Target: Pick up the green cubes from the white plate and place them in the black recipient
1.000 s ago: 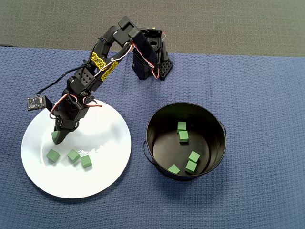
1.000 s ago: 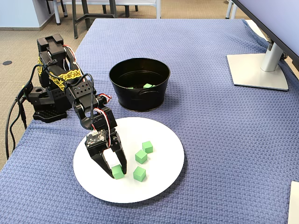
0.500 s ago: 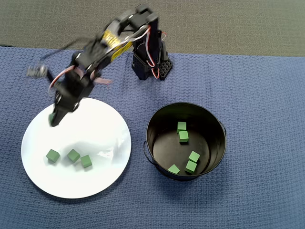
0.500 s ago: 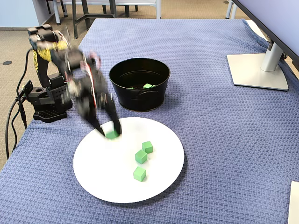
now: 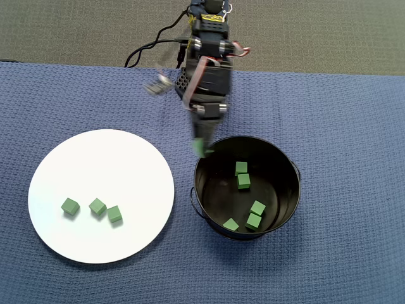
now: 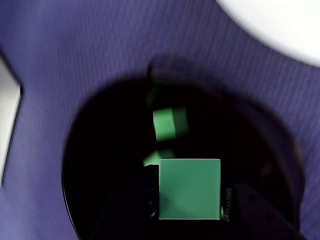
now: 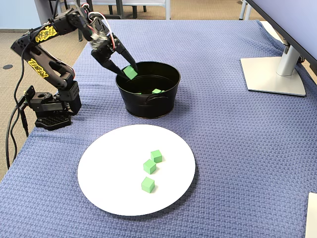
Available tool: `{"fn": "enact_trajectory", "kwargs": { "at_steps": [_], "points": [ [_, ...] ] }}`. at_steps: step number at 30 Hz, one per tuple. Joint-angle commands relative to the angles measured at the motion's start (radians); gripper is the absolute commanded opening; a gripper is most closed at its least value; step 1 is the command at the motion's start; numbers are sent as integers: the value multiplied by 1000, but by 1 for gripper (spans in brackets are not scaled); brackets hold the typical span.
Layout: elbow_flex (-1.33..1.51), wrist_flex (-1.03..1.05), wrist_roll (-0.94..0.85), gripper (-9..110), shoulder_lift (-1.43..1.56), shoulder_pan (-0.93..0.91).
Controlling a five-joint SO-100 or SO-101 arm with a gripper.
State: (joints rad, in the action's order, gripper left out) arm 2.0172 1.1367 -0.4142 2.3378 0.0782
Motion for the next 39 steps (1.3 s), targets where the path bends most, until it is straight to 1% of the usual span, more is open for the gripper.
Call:
{"fn": "enact_trajectory", "kwargs": {
  "at_steps": [1,2,4,5,8,10,12,14,17,20,25,27,29,31,35,39],
  "points": [
    [98,-95,49,0,71,166],
    [117,-104,44,1,81,195],
    [123,-86,-2,35,87,238],
    [112,-77,-18,41,91,241],
    [40,-64,-106,42,83,161],
    [-20,-86,-152,39,60,52],
    [-57,-132,-242,37,28,-74],
    [-48,-225,-356,32,-6,-198],
    [-21,-360,-581,29,-124,-371],
    [11,-551,-795,28,-284,-515],
    [37,-833,-1092,28,-509,-646],
    [44,-891,-1190,27,-560,-670],
    [40,-927,-1223,27,-595,-678],
    [44,-1006,-1178,26,-626,-675],
    [-25,-930,-1014,25,-667,-657],
    [-72,-824,-887,24,-730,-649]
  ]
}}
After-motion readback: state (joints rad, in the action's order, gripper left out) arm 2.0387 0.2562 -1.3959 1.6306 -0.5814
